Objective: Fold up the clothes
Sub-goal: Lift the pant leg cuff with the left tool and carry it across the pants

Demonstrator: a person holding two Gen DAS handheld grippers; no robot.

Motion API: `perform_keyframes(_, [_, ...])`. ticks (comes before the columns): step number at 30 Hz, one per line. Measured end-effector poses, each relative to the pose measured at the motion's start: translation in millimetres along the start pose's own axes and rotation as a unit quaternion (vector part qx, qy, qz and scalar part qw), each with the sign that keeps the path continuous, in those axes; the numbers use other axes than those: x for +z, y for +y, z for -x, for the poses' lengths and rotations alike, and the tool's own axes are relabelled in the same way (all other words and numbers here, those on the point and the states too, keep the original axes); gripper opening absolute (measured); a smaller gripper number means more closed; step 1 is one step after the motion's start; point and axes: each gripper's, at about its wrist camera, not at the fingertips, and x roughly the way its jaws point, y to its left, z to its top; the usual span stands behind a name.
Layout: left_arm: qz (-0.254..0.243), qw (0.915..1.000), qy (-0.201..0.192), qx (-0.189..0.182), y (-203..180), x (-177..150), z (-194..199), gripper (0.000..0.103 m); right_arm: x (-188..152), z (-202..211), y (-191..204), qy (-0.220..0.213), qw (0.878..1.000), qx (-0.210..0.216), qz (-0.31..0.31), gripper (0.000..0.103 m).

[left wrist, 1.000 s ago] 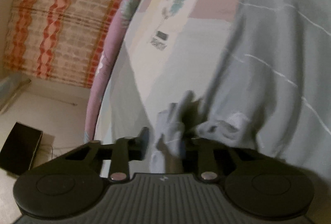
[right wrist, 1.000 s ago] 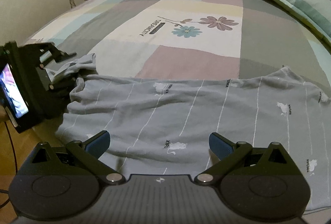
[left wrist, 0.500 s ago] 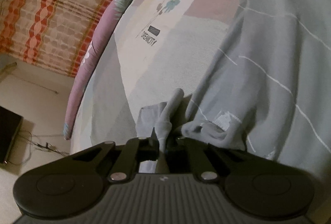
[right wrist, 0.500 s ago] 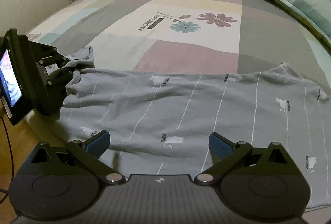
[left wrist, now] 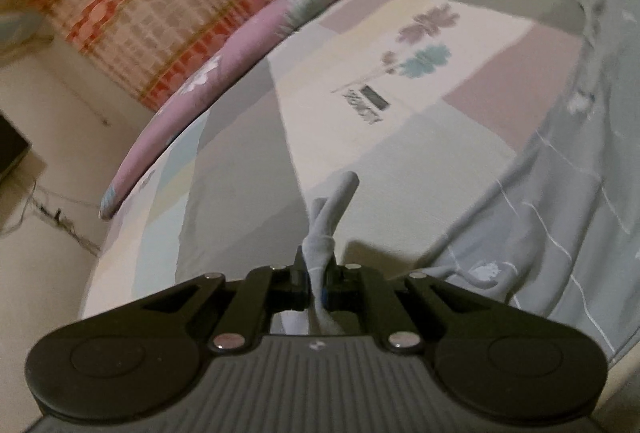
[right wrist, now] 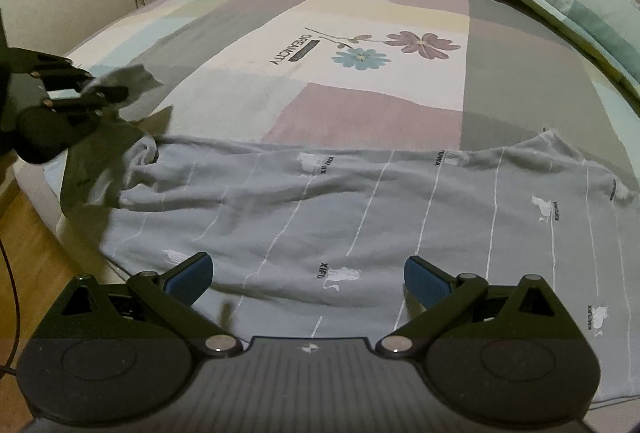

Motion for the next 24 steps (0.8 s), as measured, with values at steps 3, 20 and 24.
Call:
perform_keyframes(3, [0.026, 0.9996, 0.000, 0.005, 12, -8, 6, 0.003, 1, 1, 2, -0.001, 1.000, -0.002, 0.002, 0.103])
perform_keyframes(20, [0.190, 0.9816, -0.007, 0.023, 80, -74, 27, 0.003, 33, 0, 21, -0.043, 0.994, 0.044, 0.087, 0.083])
perform_keyframes(24, [0.211, 0.9774, 0.003, 0.016, 77, -91, 22, 0.003, 60, -19, 30, -0.042, 0.987, 0.082, 0.133, 0.062])
